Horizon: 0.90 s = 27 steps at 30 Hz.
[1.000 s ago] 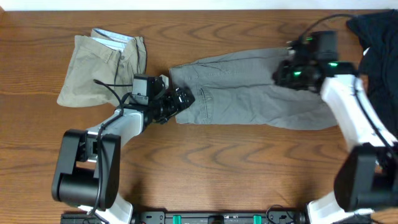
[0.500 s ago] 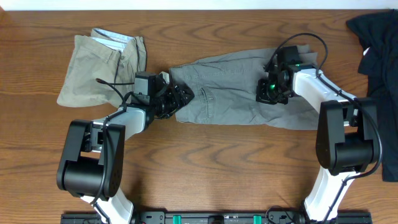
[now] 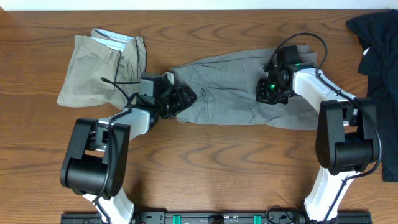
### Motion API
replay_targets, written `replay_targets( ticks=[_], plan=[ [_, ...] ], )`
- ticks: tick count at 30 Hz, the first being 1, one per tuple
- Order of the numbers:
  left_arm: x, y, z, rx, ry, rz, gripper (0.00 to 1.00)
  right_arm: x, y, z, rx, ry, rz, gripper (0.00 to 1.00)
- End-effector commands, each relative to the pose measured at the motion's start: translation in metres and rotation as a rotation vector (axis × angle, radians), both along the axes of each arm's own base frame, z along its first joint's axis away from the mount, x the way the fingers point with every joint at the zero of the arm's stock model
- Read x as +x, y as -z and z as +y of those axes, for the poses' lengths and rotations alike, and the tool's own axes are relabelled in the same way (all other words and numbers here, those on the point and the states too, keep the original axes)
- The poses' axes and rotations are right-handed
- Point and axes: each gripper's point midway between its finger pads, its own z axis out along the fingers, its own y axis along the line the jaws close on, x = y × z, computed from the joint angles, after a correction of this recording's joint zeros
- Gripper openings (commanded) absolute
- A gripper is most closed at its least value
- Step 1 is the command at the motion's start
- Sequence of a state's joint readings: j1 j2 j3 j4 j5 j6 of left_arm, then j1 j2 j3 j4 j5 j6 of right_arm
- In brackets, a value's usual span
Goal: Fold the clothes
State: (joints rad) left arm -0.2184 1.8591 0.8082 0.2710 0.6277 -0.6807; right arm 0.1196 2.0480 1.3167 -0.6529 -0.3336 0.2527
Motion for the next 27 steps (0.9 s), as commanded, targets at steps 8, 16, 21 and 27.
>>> replay_targets(
  ticks=[8,16,21,27],
  plan=[
    [-0.011,0.009,-0.006,0.010,0.047,0.007,0.06,-0.011,0.024,0.001,-0.026,-0.005,0.063,0.01],
    [-0.026,-0.042,0.028,0.156,0.083,-0.008,0.06,-0.005,0.010,-0.005,-0.028,-0.031,0.012,0.01],
    [-0.050,-0.087,0.073,0.440,0.096,-0.010,0.06,0.021,-0.043,-0.020,-0.046,-0.028,-0.159,0.01],
    [-0.071,-0.142,0.108,0.671,0.159,-0.014,0.06,0.036,-0.114,-0.039,-0.032,0.055,-0.332,0.01]
  ],
)
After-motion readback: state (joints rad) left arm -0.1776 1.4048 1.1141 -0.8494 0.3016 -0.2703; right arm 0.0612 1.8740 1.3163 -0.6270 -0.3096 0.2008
